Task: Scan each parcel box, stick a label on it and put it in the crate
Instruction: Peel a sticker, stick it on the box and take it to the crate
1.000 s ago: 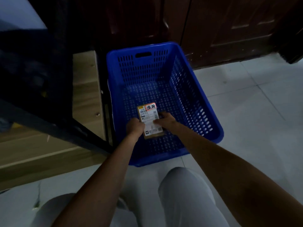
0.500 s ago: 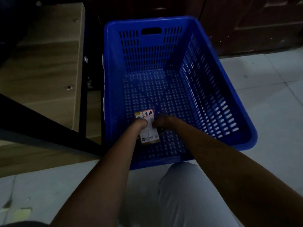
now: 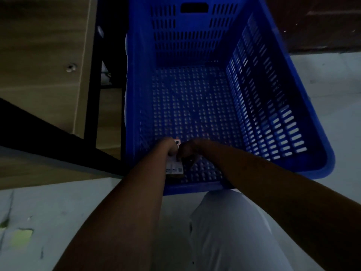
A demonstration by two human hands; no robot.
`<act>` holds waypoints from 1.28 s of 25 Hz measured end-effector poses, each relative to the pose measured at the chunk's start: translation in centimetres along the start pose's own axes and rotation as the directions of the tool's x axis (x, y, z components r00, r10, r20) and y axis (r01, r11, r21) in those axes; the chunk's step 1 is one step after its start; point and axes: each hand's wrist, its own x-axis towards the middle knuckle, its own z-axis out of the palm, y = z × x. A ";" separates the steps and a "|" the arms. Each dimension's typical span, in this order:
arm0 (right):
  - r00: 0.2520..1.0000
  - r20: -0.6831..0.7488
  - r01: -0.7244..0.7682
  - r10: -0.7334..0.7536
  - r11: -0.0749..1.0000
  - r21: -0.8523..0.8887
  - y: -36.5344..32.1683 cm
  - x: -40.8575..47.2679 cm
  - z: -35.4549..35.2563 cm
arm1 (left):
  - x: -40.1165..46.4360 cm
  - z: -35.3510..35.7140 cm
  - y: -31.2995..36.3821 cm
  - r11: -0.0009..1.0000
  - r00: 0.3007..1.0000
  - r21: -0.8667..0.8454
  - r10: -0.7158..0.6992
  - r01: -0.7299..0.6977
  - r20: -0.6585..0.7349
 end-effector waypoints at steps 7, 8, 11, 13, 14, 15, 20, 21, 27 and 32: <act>0.994 0.109 0.002 0.006 0.997 -0.073 -0.3 -0.7 0.4 | 0.1 -0.2 -0.1 0.998 0.998 0.056 -0.007 0.010 -0.056; 0.993 0.114 -0.024 0.036 0.994 -0.104 -0.6 -0.8 0.4 | 0.3 -0.3 -0.1 0.997 0.997 0.080 -0.002 0.009 -0.080; 0.998 -0.046 -0.052 0.037 0.916 -0.397 -0.5 -3.3 0.2 | 0.2 -0.5 0.2 0.999 0.991 0.052 0.013 -0.006 -0.136; 0.968 -0.223 -0.022 -0.112 0.852 -0.523 -0.3 -4.8 -1.0 | 0.0 -0.9 0.4 1.000 0.977 -0.023 0.015 -0.020 -0.212; 0.964 -0.230 -0.008 -0.131 0.854 -0.520 -0.1 -5.6 -1.8 | -0.3 -1.3 0.7 0.997 0.964 -0.066 0.019 -0.037 -0.266; 0.961 -0.243 -0.004 -0.133 0.870 -0.493 0.0 -6.4 -2.5 | -0.8 -2.0 1.1 0.994 0.942 -0.080 0.039 -0.069 -0.333; 0.711 -0.631 -0.102 -0.310 0.843 -0.529 0.6 -11.6 -5.5 | -6.2 -6.5 3.4 0.977 0.805 0.142 0.211 -0.159 -0.554; 0.645 -0.686 -0.120 -0.337 0.842 -0.526 0.9 -12.8 -6.1 | -7.2 -7.4 3.9 0.968 0.783 0.214 0.234 -0.132 -0.577; 0.369 -0.839 -0.192 -0.400 0.850 -0.490 -0.2 -26.3 -8.8 | -17.8 -13.1 7.1 0.885 0.652 0.465 0.355 -0.004 -0.671; 0.296 -0.894 -0.209 -0.337 0.890 -0.405 -2.1 -40.4 -9.6 | -30.6 -18.0 10.3 0.838 0.587 0.545 0.430 0.024 -0.686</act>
